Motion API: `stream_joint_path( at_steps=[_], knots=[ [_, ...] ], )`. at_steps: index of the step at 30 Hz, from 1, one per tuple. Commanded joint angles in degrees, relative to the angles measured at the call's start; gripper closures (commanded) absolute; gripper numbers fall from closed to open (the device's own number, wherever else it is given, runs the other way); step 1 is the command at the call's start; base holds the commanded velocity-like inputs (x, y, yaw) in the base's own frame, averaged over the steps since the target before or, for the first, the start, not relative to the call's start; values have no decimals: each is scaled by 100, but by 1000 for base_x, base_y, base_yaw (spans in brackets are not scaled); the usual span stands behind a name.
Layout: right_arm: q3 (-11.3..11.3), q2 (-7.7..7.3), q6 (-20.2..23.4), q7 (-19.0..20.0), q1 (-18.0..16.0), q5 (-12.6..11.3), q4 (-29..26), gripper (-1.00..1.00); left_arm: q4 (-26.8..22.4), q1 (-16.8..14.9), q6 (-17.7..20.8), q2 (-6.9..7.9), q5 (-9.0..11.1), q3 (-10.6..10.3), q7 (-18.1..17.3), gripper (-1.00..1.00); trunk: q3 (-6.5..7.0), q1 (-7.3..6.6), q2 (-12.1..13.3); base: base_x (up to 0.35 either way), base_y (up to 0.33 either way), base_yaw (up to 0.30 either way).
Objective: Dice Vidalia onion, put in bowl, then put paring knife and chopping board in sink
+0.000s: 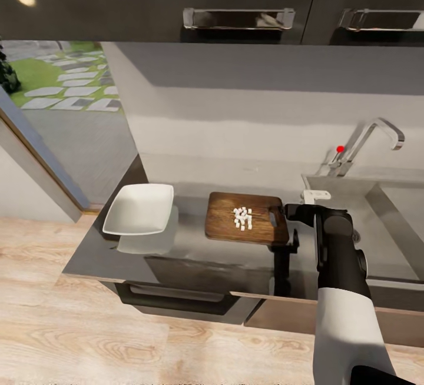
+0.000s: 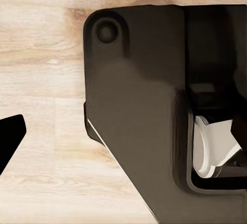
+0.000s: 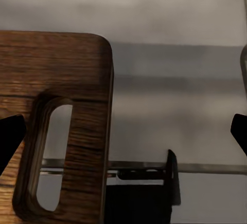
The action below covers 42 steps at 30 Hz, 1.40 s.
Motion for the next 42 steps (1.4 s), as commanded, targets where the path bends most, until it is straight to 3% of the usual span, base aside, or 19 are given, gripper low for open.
stream_joint_path(
  at_steps=[1,10,42],
  knots=[
    [-13,6,12,58,-6,60,-7,-100,-9,3,-9,0,50,-53,20,-100,-16,3,-10,0,0,0],
    [-10,6,6,-133,-6,60,0,-100,-8,5,-9,0,50,-53,20,-100,-88,3,-10,0,0,0],
    [-8,6,3,-153,-6,60,124,-100,-8,5,-9,-1,50,-53,20,-100,-350,3,-10,0,6,0]
  ],
)
